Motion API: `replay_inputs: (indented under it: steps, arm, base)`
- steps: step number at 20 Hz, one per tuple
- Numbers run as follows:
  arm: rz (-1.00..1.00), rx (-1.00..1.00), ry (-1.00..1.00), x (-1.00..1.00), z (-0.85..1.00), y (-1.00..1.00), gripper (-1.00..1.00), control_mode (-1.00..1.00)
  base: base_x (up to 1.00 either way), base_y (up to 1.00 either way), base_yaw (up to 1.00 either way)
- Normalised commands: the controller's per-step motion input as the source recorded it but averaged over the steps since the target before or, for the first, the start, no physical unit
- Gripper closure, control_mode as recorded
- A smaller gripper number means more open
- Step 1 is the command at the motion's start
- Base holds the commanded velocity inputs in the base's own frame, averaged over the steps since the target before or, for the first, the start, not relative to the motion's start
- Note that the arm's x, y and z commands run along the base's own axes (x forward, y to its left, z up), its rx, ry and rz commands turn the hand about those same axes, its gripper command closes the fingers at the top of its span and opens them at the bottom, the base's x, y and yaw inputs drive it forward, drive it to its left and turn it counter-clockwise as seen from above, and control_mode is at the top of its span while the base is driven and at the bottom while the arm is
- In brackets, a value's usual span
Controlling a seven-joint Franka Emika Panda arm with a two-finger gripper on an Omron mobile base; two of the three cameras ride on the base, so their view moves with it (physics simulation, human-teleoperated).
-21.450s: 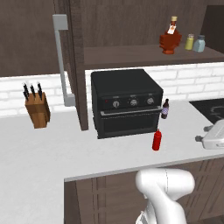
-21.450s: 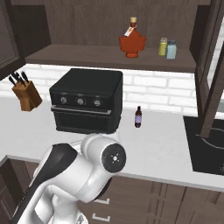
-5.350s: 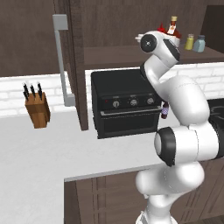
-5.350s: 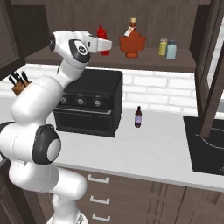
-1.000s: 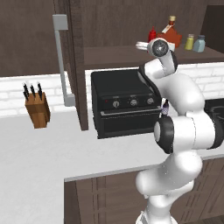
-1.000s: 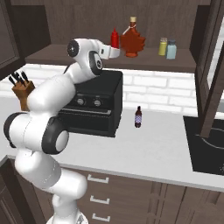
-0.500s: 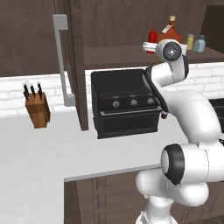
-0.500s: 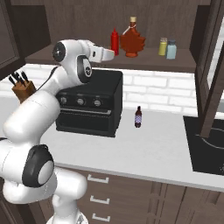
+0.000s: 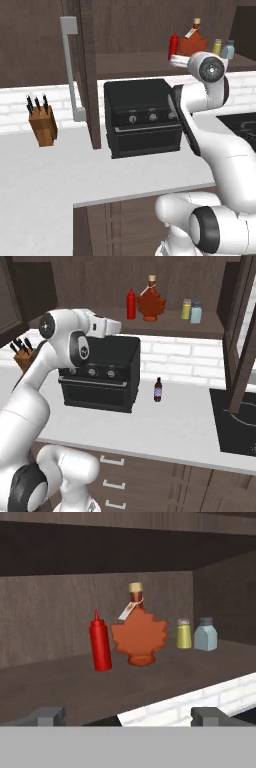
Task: Put the shaker and condiment bottle from the counter next to their counterparts in the cabinet.
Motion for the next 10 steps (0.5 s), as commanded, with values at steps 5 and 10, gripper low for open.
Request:
replay_inputs:
  steps: [5,10]
  arm:
    - [0.00,0.00,0.00,-0.87,0.00,0.20,-1.00,-1.00]
    - [0.00,0.00,0.00,-0.96,0.00,0.18,-1.00,-1.00]
  base:
    - [0.00,0.00,0.00]
    - [0.00,0.00,0.00]
